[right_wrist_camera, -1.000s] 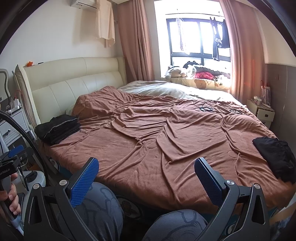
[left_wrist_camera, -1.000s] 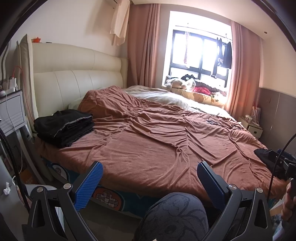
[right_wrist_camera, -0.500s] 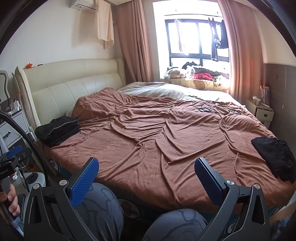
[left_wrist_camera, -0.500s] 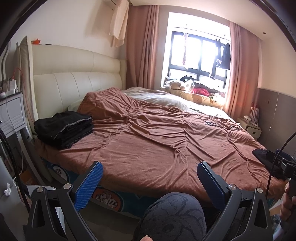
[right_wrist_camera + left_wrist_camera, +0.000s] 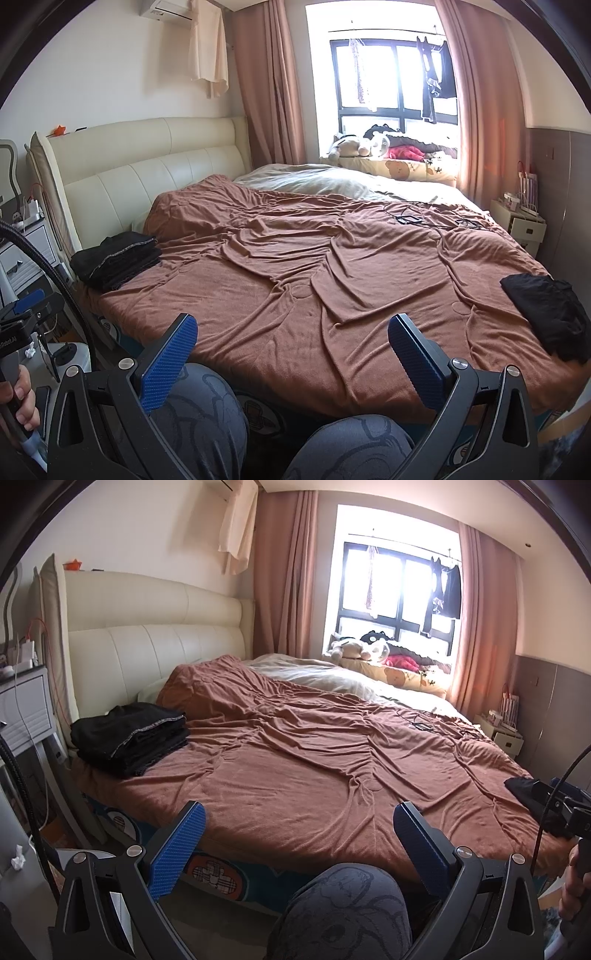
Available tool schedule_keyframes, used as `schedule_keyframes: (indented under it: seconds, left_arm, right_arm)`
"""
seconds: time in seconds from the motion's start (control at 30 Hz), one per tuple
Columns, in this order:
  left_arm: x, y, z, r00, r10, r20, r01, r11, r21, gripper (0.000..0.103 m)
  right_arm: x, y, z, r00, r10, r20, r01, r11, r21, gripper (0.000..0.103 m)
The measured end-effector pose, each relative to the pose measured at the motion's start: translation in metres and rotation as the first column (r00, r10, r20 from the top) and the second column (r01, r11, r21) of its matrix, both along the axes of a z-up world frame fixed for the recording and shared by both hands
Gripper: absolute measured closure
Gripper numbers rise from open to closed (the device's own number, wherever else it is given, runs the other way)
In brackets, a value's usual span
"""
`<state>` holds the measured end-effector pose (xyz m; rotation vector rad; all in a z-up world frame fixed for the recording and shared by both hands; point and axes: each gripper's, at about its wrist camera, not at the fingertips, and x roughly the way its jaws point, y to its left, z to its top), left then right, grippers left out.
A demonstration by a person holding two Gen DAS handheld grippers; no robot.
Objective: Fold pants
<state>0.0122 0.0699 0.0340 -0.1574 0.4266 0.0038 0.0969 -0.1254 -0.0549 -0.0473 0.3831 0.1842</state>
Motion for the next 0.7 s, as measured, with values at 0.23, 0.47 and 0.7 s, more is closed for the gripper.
schedule_keyframes:
  seconds: [0.23,0.47,0.7]
  left_arm:
    - [-0.0014,0.0009,0.0011,1.000,-0.008,-0.006,0.008,1.000,-0.005,0.000]
    - [-0.0022,0.0015,0.0025,1.000,-0.015,-0.001,0.015,1.000,-0.004,0.000]
    - [-0.0039,0.0019,0.0024,1.000,-0.018,-0.001,0.018,1.000,-0.005,0.000]
  right_arm:
    - [-0.0019,0.0005,0.0003,1.000,-0.001,0.001,0.001,1.000,-0.003,0.000]
    - [-0.0039,0.0000,0.0011,1.000,-0.002,-0.001,0.002,1.000,-0.001,0.000]
    - [-0.0071,0.0010,0.0026,1.000,0.000,0.003,0.000,1.000,-0.006,0.000]
